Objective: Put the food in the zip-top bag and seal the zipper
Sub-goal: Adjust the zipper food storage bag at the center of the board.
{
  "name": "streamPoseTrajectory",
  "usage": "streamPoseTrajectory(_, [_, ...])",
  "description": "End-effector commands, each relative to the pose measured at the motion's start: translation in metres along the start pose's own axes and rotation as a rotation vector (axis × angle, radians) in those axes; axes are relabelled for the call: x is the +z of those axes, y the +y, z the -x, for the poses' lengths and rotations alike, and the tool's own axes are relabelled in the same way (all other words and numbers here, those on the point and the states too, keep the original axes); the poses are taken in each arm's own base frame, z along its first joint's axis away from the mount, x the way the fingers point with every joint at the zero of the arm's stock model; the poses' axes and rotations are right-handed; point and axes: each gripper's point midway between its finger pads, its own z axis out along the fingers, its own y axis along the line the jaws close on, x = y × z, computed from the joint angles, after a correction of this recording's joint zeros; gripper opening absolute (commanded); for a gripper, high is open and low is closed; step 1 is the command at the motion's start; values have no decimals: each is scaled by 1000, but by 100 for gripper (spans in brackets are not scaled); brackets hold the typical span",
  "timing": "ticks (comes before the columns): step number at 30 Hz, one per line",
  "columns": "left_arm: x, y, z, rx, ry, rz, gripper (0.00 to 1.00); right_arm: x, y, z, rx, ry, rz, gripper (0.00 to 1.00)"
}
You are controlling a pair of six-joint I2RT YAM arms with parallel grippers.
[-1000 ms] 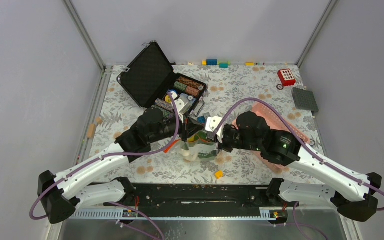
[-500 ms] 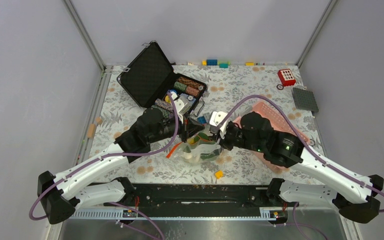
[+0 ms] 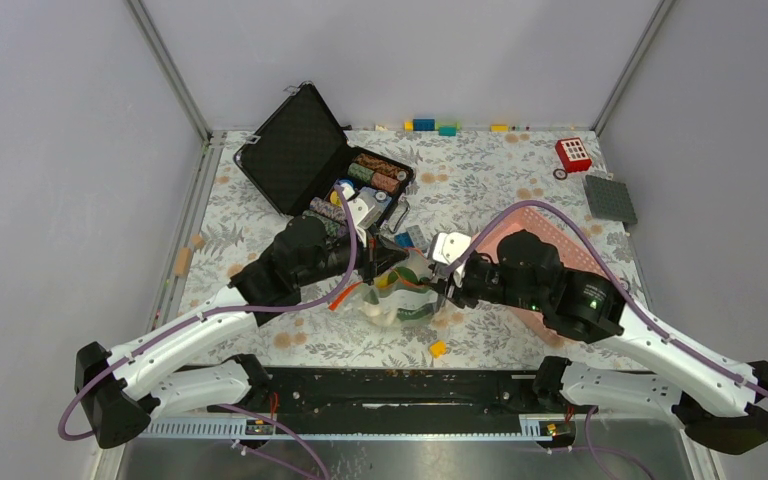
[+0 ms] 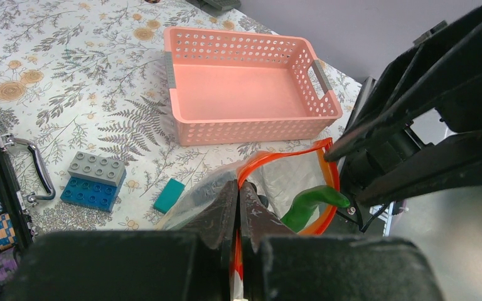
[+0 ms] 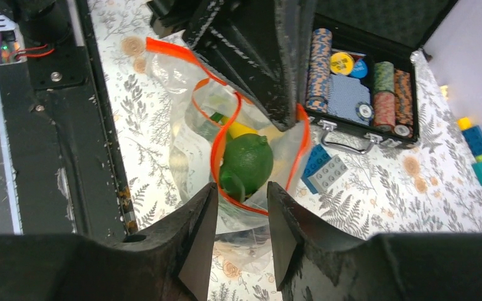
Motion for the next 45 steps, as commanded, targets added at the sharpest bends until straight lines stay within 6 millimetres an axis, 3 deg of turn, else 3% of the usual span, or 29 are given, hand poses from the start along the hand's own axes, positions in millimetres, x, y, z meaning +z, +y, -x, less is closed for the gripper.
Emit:
streamPoseTrajectory(1, [-3, -12, 33, 25, -110, -39, 0, 2, 16, 9, -61, -38, 109, 42])
streamPoseTrajectory(11, [-3, -16, 31, 30, -104, -60, 0, 11, -2, -3, -72, 42, 24, 42])
streamPoseTrajectory(16, [-3, -16, 31, 33, -101, -66, 0, 13, -6, -3, -55, 52, -4, 20])
streamPoseTrajectory(22, [-3, -17, 30, 35, -99, -69, 0, 10, -10, 1, -6, 21, -41, 8])
streamPoseTrajectory(25, [-3, -20, 31, 35, -100, -86, 0, 11, -28, 5, 79, -3, -161, 0])
streamPoseTrajectory(29, [-3, -24, 30, 34, -99, -109, 0, 24, -27, 8, 163, -19, -166, 0])
streamPoseTrajectory(34, [-3, -27, 28, 25, -91, -124, 0, 45, -33, -6, 187, 84, -201, 0])
streamPoseTrajectory(37, [-4, -25, 31, 6, -106, -101, 0, 51, -25, -18, 185, 128, -169, 0])
streamPoseTrajectory(45, [-8, -32, 44, -41, -150, -118, 0, 53, -27, -70, 208, 342, -257, 0])
